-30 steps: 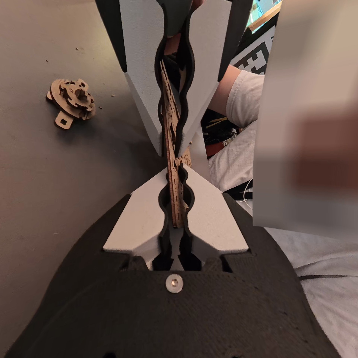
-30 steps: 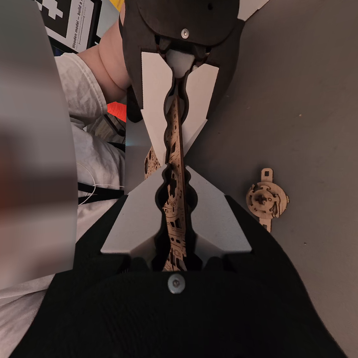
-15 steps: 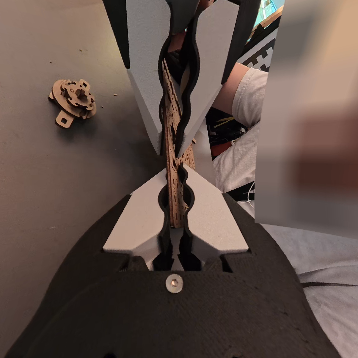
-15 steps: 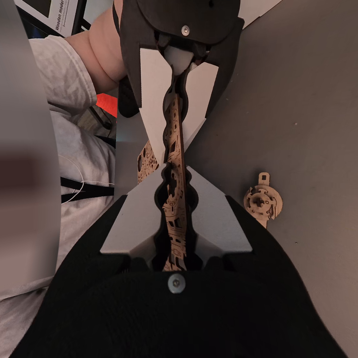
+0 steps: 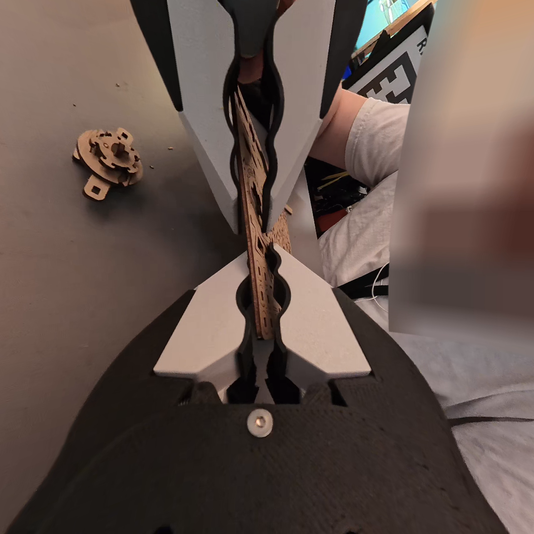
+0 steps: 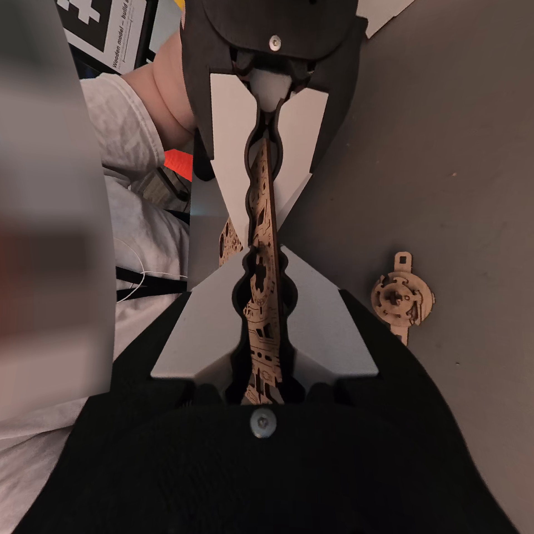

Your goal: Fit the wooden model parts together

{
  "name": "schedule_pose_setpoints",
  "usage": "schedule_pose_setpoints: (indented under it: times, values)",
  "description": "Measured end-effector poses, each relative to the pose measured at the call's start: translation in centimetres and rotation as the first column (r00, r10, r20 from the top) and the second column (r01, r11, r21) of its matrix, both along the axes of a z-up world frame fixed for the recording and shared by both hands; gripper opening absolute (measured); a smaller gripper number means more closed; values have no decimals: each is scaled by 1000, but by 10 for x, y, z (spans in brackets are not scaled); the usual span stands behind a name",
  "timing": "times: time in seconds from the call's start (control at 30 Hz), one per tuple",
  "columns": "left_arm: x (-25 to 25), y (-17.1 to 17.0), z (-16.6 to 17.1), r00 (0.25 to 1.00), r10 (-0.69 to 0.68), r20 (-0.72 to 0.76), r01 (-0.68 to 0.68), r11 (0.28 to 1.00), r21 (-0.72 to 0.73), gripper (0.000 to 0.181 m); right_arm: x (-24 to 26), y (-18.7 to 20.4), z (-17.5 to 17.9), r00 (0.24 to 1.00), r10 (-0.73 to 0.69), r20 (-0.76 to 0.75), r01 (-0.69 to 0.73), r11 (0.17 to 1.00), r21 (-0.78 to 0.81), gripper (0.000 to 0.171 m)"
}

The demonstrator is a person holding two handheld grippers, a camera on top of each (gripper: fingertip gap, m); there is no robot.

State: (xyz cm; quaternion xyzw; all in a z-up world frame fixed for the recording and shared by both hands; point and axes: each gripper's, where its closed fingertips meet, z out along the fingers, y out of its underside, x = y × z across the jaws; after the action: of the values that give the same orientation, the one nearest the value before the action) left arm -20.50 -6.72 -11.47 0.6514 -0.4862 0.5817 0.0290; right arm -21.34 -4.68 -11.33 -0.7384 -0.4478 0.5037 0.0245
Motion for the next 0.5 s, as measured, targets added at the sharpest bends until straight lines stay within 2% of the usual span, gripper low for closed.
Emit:
schedule_pose_setpoints:
  times: [0.5]
  values:
    - [2,0,-3,1000,-8,-2,8,1000,22,5,1,-2,-4,1000,3,17,-3,1000,-14,12]
